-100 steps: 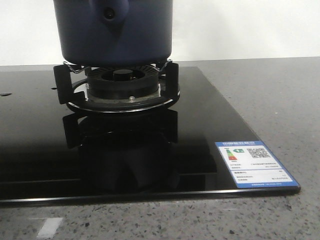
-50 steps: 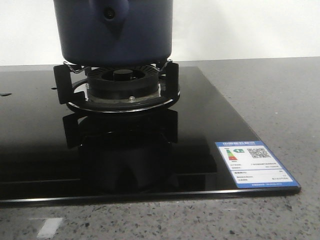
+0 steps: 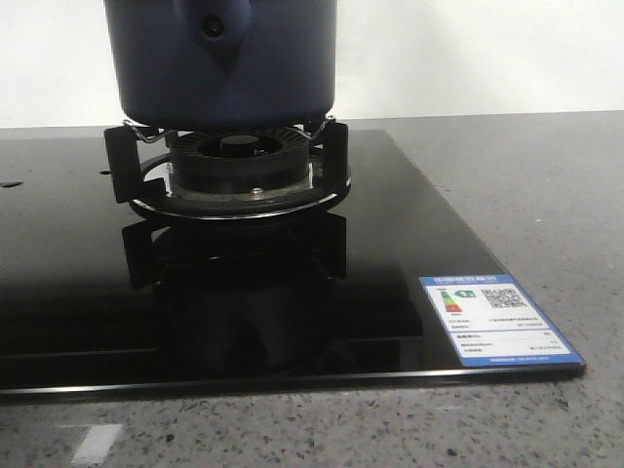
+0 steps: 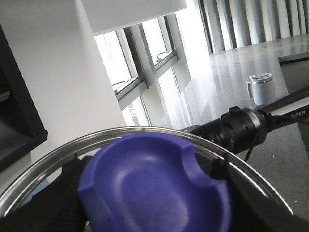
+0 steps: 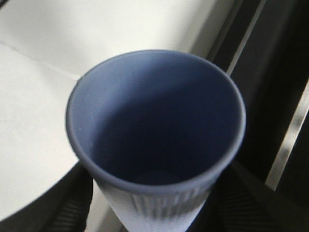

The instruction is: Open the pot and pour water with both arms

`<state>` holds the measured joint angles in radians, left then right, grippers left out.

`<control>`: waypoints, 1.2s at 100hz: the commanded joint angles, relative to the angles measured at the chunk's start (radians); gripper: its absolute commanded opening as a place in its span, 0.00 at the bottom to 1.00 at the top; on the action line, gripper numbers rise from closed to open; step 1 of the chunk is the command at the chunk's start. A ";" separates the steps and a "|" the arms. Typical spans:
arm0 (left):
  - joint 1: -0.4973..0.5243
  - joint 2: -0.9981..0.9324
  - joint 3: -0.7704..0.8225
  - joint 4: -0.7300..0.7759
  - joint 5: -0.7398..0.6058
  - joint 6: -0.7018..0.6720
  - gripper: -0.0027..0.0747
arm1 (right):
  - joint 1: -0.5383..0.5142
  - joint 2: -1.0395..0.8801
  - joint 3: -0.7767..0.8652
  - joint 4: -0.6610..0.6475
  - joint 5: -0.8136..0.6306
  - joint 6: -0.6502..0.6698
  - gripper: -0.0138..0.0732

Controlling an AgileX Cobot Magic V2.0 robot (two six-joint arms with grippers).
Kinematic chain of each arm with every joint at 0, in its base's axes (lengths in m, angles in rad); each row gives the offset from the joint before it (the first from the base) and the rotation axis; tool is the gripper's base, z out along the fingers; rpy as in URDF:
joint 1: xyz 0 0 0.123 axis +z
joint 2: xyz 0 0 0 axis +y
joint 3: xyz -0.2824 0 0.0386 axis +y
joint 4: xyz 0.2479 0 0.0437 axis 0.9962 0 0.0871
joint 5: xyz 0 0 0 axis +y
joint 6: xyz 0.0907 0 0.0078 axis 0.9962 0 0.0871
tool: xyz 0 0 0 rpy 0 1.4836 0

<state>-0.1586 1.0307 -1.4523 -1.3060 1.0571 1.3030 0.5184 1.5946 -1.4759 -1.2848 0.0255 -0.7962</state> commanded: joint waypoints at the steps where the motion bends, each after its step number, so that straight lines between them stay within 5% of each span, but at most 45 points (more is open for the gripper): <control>1: -0.007 -0.014 -0.035 -0.073 -0.054 -0.010 0.40 | -0.003 -0.046 -0.048 0.009 -0.009 0.023 0.42; 19: -0.015 -0.014 -0.035 -0.057 -0.063 -0.010 0.40 | -0.005 -0.048 -0.051 0.244 0.045 0.242 0.42; 34: -0.054 -0.014 -0.035 0.006 -0.078 -0.010 0.40 | 0.030 -0.097 -0.051 0.300 0.286 0.268 0.42; 48: -0.077 -0.012 -0.035 0.038 -0.080 -0.010 0.40 | 0.045 -0.176 -0.051 0.337 0.509 0.485 0.42; 67: -0.077 -0.005 -0.033 0.039 -0.100 -0.012 0.40 | -0.096 -0.274 -0.036 0.618 0.711 0.725 0.42; 78: -0.077 0.008 -0.027 0.037 -0.100 -0.012 0.40 | -0.259 -0.330 0.071 0.866 0.619 0.732 0.42; 93: -0.077 0.029 -0.005 0.034 -0.100 -0.012 0.40 | -0.430 -0.414 0.343 1.082 0.264 0.732 0.42; 120: -0.077 0.039 0.045 0.018 -0.109 -0.012 0.40 | -0.480 -0.448 0.761 1.168 -0.152 0.732 0.42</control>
<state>-0.2283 1.0804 -1.3875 -1.1881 1.0149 1.2990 0.0456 1.1770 -0.7766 -0.1313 0.0657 -0.0663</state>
